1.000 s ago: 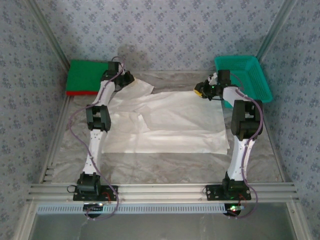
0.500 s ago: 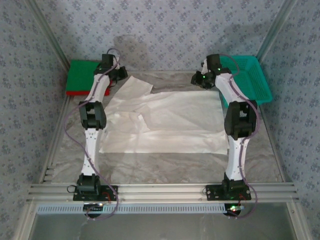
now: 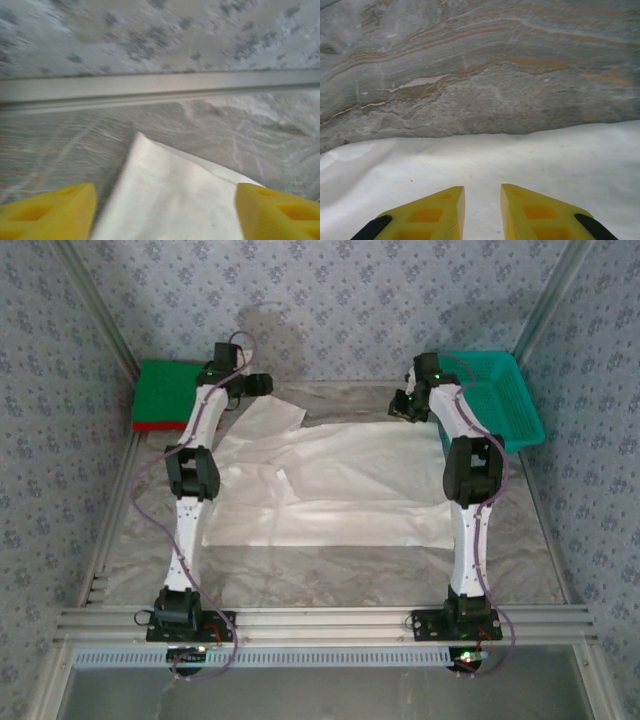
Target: Fold and stack the t-shirts
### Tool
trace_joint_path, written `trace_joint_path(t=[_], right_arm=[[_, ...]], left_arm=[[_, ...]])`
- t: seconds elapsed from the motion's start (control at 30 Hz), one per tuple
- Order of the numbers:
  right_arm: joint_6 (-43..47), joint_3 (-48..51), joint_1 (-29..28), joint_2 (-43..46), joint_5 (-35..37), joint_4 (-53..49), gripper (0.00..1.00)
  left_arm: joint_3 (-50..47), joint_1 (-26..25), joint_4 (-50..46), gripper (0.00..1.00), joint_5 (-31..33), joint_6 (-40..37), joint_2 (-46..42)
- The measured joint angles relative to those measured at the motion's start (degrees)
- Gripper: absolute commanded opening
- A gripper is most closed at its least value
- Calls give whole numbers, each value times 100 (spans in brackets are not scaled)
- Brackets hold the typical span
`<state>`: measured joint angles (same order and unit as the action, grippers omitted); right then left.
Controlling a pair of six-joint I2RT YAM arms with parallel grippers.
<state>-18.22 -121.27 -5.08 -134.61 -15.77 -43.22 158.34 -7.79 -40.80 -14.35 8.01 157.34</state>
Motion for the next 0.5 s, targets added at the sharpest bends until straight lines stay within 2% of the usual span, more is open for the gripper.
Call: trace_joint_path(t=[0.07,0.13,0.23,0.5], right_arm=[[-107,271,13,15,-280,199,28],[-227,551,20,37,-538,385,27],[-380,1019,48,136,-970,708,27],[-1097,2151,234,813,-2129,1963,26]], left_arm=[[0,-103,-24,80,22,-48,72],[0,-125,-17,85,-17,-39,160],[0,-57,20,86,-70,48,310],[72,232,555,86,-420,1003,654]])
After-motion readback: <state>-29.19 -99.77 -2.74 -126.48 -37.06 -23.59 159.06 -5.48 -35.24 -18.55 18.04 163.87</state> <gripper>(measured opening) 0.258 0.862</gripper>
